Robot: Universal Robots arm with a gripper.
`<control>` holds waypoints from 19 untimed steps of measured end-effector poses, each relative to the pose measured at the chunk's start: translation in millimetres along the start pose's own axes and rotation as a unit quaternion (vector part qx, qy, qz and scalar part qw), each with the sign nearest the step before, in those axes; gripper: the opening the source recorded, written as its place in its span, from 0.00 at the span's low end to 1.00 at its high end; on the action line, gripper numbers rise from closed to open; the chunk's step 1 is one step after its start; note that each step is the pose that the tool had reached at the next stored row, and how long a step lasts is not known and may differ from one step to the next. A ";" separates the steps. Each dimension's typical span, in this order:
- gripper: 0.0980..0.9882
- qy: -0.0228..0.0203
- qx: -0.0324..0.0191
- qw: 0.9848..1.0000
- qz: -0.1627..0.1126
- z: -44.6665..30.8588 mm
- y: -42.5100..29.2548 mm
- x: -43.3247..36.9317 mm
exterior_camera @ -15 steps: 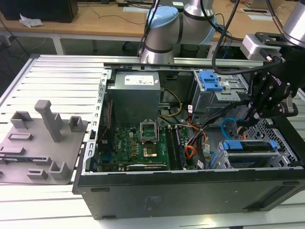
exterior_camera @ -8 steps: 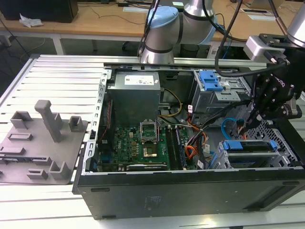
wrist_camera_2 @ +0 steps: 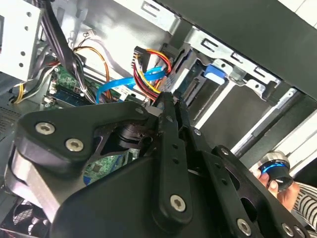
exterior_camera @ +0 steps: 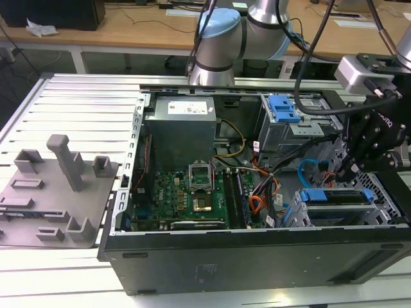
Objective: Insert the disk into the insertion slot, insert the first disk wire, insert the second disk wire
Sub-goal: 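Insert the first disk wire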
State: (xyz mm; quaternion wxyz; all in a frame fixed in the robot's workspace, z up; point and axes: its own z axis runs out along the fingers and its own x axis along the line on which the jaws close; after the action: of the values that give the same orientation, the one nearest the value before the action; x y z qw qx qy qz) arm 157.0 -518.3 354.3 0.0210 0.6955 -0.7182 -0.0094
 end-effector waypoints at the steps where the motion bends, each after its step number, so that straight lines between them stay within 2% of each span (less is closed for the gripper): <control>1: 0.07 0.000 0.000 1.000 0.000 0.1 -0.1 3.1; 4: 0.07 0.000 0.000 1.000 0.000 0.3 -0.3 9.0; 10: 0.07 0.000 0.000 1.000 0.000 1.0 -0.6 15.5; 19: 0.07 -0.003 0.000 1.000 0.000 6.8 -7.2 14.0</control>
State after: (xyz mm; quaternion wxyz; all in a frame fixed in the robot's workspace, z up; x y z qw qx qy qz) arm 163.5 -532.6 347.4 0.0194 0.6956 -0.7181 -0.0114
